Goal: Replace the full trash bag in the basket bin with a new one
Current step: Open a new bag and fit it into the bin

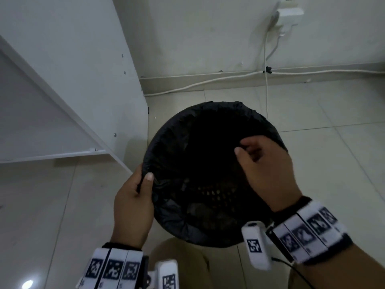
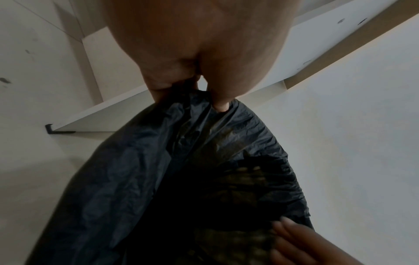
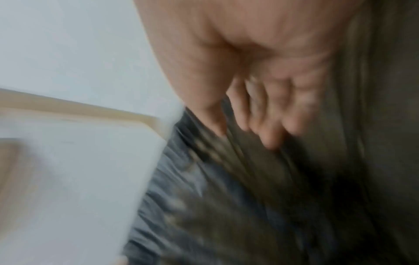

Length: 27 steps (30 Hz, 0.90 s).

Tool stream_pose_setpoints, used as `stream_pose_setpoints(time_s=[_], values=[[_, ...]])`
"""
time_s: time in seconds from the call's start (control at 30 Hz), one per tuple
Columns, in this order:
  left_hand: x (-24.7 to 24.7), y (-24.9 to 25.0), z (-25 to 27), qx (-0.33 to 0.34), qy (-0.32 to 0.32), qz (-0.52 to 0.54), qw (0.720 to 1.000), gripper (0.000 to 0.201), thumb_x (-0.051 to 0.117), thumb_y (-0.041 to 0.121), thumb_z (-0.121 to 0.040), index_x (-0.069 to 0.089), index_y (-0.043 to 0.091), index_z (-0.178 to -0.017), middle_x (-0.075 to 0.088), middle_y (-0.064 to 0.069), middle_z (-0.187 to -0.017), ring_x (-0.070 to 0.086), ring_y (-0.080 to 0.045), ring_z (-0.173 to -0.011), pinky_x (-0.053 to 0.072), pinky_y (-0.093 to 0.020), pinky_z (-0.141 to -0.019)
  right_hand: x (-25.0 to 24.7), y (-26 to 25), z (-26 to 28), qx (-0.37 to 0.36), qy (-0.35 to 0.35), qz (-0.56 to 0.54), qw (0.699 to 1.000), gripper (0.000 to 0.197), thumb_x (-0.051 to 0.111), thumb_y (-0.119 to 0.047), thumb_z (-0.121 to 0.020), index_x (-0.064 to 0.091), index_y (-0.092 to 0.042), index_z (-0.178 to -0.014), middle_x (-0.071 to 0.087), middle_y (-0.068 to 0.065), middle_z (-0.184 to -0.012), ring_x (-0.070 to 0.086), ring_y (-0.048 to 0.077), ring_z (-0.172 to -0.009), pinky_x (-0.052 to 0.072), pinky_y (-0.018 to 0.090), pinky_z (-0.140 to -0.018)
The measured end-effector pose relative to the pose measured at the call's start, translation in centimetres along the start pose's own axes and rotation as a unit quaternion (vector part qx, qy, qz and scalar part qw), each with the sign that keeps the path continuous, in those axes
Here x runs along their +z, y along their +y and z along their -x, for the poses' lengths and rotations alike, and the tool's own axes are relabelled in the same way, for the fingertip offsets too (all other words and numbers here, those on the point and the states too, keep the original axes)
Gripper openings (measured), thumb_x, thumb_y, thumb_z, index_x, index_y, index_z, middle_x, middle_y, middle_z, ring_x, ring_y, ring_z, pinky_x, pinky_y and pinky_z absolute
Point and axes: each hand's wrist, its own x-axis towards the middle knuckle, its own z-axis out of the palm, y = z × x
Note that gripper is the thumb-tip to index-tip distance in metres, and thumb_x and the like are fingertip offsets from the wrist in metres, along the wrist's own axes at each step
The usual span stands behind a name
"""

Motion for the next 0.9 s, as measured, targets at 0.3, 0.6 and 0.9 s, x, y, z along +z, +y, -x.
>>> stream_pose_setpoints(time_s=[0.3, 0.6, 0.9], values=[[1.1, 0.6, 0.3, 0.033, 0.025, -0.087, 0.995, 0.029, 0.043, 0.038, -0.105, 0.062, 0.043, -0.126, 0.068, 0.026, -0.102, 0.062, 0.008, -0.095, 0.054, -0.035, -0.085, -3.6, 6.6, 0.7, 0.062, 0.002, 0.033, 0.998, 0.046, 0.06, -0.039, -0.09, 0.054, -0.017, -0.131, 0.063, 0.01, -0.118, 0.058, 0.028, -0.108, 0.047, 0.032, -0.089], [10.5, 5.6, 0.2, 0.117, -0.094, -0.165, 0.975, 0.017, 0.061, 0.031, -0.094, 0.06, 0.018, -0.105, 0.06, 0.0, -0.103, 0.058, -0.014, -0.097, 0.044, -0.025, -0.087, -3.9, 7.6, 1.3, 0.035, -0.022, 0.008, 0.999, 0.012, 0.059, -0.026, -0.095, 0.063, -0.018, -0.102, 0.059, -0.008, -0.086, 0.051, 0.009, -0.077, 0.037, 0.007, -0.06], [22.2, 0.6, -6.8, -0.137, -0.242, -0.126, 0.952, 0.041, 0.051, 0.024, -0.099, 0.057, 0.002, -0.134, 0.062, -0.018, -0.132, 0.057, -0.035, -0.125, 0.045, -0.035, -0.1, -2.7, 8.3, 0.8, 0.067, -0.008, 0.059, 0.996, 0.017, 0.06, -0.032, -0.092, 0.054, -0.016, -0.088, 0.051, -0.01, -0.067, 0.044, 0.007, -0.056, 0.033, 0.013, -0.05]])
